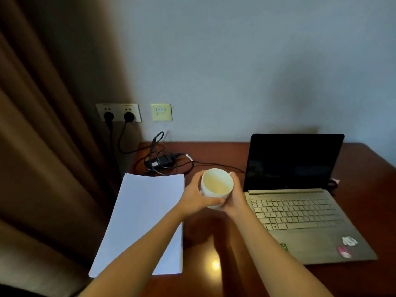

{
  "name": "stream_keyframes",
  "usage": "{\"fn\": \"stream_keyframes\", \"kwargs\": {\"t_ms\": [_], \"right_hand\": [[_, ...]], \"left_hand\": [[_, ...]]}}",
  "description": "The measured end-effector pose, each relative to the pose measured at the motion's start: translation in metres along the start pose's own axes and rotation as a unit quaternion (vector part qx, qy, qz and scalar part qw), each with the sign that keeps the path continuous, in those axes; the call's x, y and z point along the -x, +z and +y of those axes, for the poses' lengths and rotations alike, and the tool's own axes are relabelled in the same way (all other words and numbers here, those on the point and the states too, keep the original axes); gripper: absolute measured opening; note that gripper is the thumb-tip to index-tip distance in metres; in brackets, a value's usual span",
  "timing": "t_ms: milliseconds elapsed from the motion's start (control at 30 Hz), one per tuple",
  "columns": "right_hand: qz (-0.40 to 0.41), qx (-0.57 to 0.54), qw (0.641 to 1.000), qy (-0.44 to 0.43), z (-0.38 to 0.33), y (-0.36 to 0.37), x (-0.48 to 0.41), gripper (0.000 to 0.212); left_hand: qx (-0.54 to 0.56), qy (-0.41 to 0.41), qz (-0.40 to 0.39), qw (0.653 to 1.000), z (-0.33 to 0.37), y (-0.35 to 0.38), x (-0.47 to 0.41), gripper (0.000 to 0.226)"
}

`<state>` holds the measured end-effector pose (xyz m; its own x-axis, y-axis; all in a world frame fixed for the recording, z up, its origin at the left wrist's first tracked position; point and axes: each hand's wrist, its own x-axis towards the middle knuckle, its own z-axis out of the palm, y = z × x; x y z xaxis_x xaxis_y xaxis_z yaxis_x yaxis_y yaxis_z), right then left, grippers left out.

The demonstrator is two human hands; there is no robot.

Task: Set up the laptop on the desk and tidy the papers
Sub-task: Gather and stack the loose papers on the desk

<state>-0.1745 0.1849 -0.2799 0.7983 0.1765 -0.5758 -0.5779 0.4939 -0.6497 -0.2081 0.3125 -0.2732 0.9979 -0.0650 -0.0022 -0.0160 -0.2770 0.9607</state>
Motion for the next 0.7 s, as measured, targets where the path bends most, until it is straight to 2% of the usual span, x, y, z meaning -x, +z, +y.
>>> {"fn": "stream_keyframes", "kwargs": {"t_ms": [67, 100, 233, 400, 700], "right_hand": [[0.023, 0.015, 0.999, -0.023, -0.013, -0.007, 0.006, 0.078], [0.034, 0.025, 0.999, -0.032, -0.018, -0.013, 0.008, 0.075], [0.079, 0.067, 0.993, -0.057, -0.041, -0.045, 0.014, 0.032], [0.114, 0.100, 0.984, -0.092, -0.073, -0.076, 0.026, 0.031], [0.139, 0.050, 0.980, -0.131, -0.130, -0.150, 0.042, 0.020]], "left_hand": [[0.009, 0.010, 0.026, 1.000, 0.005, 0.016, -0.005, 0.080], [0.014, 0.011, 0.033, 0.999, 0.007, 0.024, -0.007, 0.080], [0.031, 0.006, 0.028, 0.999, 0.016, 0.054, -0.019, 0.087], [0.046, 0.009, 0.008, 0.999, 0.038, 0.091, -0.038, 0.093], [0.042, 0.029, -0.077, 0.996, 0.078, 0.170, -0.072, 0.086]]}}
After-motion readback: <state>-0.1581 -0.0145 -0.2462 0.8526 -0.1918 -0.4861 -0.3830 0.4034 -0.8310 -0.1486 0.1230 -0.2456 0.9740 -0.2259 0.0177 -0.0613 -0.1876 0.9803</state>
